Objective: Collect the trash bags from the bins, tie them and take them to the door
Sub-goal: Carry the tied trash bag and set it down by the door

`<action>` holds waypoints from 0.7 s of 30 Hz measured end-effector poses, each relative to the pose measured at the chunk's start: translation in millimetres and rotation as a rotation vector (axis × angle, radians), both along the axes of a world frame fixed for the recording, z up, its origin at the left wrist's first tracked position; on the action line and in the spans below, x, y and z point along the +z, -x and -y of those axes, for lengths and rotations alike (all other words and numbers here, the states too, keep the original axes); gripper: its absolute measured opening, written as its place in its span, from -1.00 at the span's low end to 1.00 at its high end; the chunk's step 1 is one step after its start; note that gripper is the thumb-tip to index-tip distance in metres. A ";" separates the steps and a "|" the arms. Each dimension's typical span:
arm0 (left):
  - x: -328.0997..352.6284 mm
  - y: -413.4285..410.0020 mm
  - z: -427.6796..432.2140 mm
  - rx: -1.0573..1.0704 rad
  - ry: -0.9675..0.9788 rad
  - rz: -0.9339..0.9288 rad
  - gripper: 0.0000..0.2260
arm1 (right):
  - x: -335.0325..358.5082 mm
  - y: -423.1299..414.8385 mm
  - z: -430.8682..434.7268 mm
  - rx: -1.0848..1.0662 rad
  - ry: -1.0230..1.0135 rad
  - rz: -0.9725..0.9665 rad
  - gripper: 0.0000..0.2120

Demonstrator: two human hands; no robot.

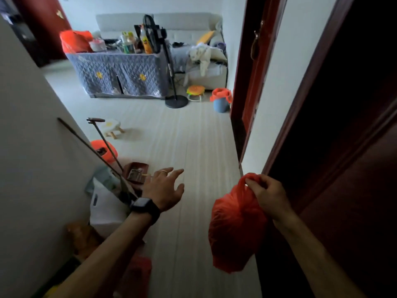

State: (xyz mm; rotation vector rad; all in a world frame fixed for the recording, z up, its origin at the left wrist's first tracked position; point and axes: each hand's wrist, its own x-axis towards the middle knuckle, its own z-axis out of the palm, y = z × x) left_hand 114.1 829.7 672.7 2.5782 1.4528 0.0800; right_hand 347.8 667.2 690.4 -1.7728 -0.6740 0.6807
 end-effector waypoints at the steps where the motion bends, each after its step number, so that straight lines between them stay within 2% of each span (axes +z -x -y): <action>1: 2.0 -3.4 -18.8 0.023 -0.004 -0.005 -0.50 | 2.8 -10.8 -24.0 0.021 0.000 0.015 -0.97; 8: -8.8 -25.4 -171.4 0.135 -0.006 0.008 -0.49 | 4.2 -80.6 -199.1 0.113 0.025 0.146 -0.87; 21: 0.1 -98.8 -487.6 0.179 0.060 0.051 -0.52 | 9.8 -156.5 -521.5 0.203 0.068 0.037 -0.91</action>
